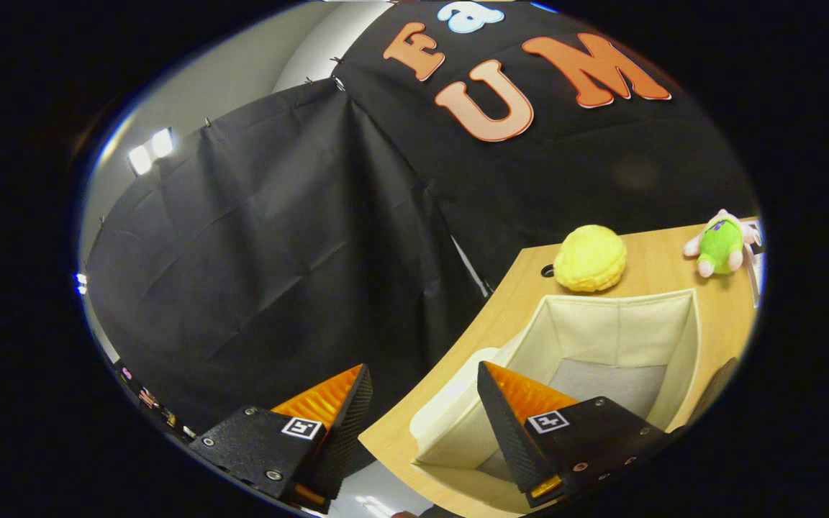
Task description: Open the storage box then place both shoes into the box .Put the left shoe in first, then the right shoe, with the right side of both shoes facing outward in a uniform manner.
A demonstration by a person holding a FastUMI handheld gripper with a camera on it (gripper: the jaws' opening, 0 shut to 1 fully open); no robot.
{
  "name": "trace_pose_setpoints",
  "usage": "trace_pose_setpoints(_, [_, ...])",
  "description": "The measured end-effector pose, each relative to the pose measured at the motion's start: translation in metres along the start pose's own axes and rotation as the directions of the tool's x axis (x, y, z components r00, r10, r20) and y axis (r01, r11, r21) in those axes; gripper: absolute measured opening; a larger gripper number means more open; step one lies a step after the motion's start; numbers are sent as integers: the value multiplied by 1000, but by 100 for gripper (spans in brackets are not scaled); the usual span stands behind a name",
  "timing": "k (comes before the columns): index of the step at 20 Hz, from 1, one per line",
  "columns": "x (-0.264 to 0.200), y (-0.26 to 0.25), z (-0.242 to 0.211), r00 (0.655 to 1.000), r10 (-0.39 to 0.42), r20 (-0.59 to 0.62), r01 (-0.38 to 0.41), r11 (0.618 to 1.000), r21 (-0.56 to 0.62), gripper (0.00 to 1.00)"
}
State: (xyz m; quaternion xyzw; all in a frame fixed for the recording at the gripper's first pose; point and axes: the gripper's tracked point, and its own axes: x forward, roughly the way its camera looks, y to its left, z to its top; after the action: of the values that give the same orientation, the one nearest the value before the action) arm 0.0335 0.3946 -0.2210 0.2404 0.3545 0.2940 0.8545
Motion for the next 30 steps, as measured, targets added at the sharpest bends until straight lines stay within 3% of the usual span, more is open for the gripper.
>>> trace_pose_setpoints(9, [-92, -81, 5, 980, -194, 49, 200, 967, -158, 93])
trace_pose_setpoints(16, [-165, -167, -7, 912, -404, 68, 407, 873, -268, 93])
trace_pose_setpoints(25, [-207, -265, -38, 852, -521, 55, 516, 815, -263, 92])
trace_pose_setpoints(30, [-202, -289, -64, 852, -523, 8, 504, 816, -282, 87])
